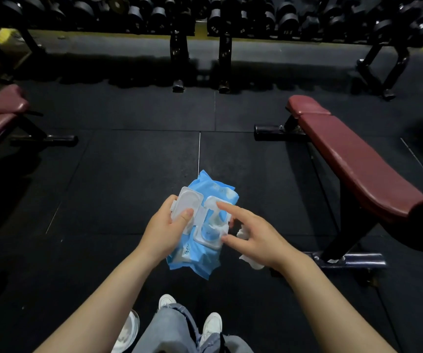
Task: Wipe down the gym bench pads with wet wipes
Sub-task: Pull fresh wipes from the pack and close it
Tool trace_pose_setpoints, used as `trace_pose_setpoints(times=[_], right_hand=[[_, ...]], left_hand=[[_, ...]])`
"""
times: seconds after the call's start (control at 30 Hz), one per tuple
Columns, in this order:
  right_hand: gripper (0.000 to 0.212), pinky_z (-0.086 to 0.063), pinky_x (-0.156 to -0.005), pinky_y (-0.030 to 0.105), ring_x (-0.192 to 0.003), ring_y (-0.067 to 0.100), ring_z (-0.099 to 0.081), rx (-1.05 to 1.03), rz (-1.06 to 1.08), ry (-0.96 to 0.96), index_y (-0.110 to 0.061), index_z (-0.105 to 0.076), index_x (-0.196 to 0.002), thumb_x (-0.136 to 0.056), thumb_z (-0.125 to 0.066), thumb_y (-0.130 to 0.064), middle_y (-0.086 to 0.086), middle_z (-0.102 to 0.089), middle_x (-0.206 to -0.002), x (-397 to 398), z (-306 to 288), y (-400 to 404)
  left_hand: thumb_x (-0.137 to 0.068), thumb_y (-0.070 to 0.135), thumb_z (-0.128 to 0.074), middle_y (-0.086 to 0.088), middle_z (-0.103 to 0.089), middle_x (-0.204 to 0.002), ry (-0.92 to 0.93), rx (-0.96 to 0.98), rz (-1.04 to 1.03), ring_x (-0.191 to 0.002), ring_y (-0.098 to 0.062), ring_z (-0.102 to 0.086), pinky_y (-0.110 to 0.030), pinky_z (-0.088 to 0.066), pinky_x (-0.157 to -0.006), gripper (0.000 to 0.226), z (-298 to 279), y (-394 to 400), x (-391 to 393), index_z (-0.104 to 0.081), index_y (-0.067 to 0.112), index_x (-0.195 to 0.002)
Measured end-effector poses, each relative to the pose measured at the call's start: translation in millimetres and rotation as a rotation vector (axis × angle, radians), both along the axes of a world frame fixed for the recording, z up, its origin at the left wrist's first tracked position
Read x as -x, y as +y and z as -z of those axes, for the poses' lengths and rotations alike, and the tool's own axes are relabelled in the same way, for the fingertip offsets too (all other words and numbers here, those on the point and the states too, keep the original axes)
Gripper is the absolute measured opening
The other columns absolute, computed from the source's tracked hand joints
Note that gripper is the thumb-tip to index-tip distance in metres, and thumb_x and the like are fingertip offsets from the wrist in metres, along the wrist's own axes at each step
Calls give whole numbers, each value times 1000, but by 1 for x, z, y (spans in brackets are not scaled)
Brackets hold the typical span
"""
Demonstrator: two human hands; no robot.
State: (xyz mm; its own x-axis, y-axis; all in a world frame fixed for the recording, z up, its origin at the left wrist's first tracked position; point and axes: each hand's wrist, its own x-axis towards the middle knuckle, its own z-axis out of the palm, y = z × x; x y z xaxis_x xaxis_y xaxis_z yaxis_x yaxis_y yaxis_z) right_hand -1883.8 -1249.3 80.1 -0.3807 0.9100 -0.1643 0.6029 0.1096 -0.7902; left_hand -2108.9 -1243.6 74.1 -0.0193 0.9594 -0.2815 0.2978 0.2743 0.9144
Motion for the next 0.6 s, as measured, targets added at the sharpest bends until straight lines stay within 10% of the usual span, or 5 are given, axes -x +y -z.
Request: trace_pose_setpoints(times=[0.2, 0.33, 0.6], right_hand=[[11, -54, -72, 33, -64, 2, -54, 27, 156, 53, -44, -64, -101, -92, -60, -40, -9, -63, -84, 3, 0, 7], [16, -55, -87, 38, -88, 6, -68, 176, 131, 163, -39, -68, -102, -95, -56, -31, -10, -72, -93, -2, -2, 8], [15, -52, -62, 31, -69, 6, -58, -16, 338, -98, -34, -51, -88, -87, -62, -43, -12, -61, -81, 20, -5, 3]], left_hand=[[-98, 31, -59, 3, -70, -94, -38, 0, 28, -86, -16, -70, -45, -59, -75, 10, -3, -3, -3, -58, 21, -99], [-97, 32, -59, 3, -70, -94, -39, 0, 29, -88, -19, -70, -50, -59, -78, 11, -3, -2, 0, -58, 21, -99], [-98, 28, -59, 3, -69, -88, -60, -39, 18, -79, -17, -69, -42, -57, -71, 9, -2, -4, -9, -58, 20, -94]])
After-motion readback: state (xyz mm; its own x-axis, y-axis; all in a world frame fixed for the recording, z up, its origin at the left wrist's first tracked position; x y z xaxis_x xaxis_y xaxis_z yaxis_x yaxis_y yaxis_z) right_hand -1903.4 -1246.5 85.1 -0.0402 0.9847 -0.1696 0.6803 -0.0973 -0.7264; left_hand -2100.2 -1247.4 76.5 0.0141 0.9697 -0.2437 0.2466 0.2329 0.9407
